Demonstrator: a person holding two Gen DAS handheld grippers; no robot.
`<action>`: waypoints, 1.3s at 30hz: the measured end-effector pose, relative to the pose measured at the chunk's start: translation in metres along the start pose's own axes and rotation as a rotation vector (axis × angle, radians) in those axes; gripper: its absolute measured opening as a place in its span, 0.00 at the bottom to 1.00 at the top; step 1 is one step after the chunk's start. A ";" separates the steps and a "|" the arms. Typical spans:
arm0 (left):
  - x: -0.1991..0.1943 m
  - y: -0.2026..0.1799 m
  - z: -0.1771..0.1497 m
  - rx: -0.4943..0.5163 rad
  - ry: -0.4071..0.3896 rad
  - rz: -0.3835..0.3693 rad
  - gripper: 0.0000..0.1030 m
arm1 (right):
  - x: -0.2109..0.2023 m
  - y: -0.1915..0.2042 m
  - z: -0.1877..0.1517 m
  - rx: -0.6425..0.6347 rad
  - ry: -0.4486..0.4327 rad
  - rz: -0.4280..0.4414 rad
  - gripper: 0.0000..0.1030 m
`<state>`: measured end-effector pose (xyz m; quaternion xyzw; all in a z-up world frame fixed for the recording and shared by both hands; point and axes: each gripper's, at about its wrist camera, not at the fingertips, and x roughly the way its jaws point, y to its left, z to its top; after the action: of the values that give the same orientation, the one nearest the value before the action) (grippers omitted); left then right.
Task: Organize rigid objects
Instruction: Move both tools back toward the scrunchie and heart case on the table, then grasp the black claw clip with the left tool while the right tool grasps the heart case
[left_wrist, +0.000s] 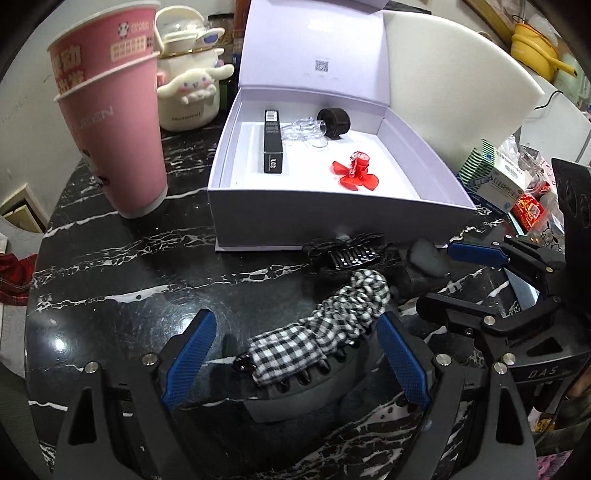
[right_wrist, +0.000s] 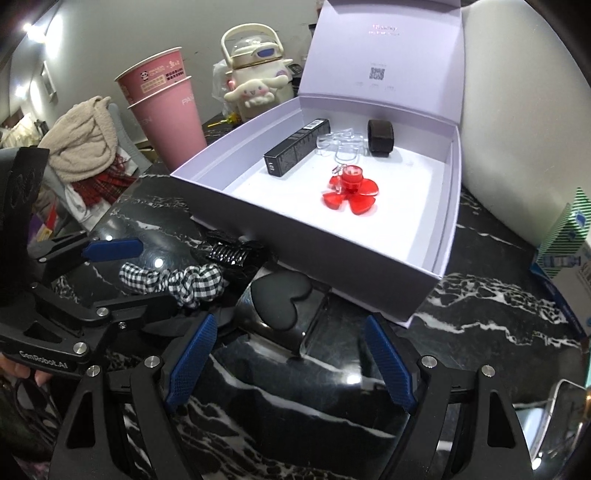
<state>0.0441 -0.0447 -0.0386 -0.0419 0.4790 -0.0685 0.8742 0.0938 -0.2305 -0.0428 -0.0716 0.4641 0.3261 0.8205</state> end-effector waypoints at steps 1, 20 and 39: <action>0.003 0.002 0.001 -0.006 0.008 0.002 0.87 | 0.001 0.000 0.001 0.002 0.001 0.003 0.81; 0.000 0.017 0.014 0.022 -0.043 0.011 0.74 | 0.014 -0.003 0.005 0.042 0.028 0.019 0.56; 0.019 -0.029 0.005 0.246 0.082 -0.133 0.74 | 0.006 0.006 -0.004 -0.010 0.005 -0.003 0.46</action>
<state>0.0560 -0.0760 -0.0475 0.0367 0.4987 -0.1859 0.8458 0.0894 -0.2244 -0.0487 -0.0773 0.4642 0.3270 0.8195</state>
